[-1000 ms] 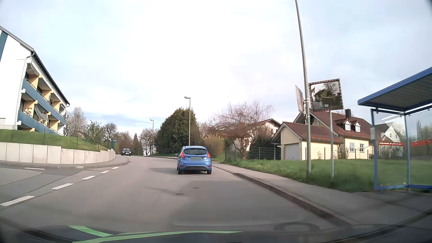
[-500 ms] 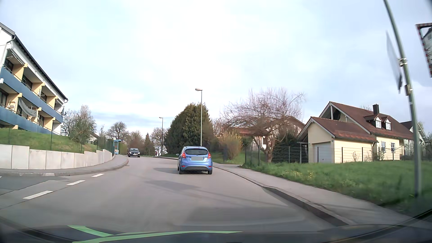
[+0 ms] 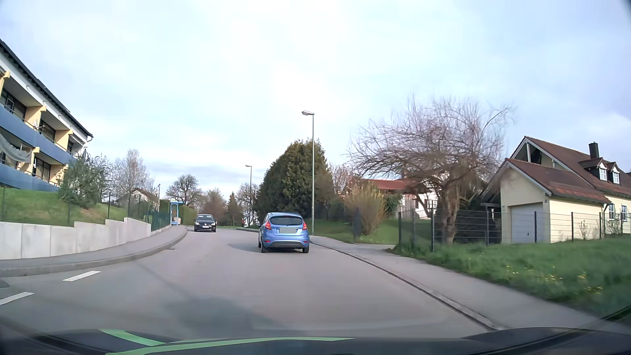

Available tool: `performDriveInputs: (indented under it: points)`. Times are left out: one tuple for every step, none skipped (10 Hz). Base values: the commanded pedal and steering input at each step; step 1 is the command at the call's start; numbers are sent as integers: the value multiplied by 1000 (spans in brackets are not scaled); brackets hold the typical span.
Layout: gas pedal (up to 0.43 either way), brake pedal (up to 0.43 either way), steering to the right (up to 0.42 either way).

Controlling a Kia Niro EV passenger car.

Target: Follow the waypoints while adhering to traffic rules and regulations

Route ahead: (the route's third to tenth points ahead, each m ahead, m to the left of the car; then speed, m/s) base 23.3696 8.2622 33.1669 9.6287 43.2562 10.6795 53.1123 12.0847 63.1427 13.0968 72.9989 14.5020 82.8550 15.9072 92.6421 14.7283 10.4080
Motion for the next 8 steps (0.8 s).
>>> performDriveInputs:
  points:
    - [260,0,-48]
    - [260,0,-48]
    - [260,0,-48]
    - [260,0,-50]
    - [260,0,-50]
    - [260,0,-50]
    - [260,0,-50]
    - [260,0,-50]
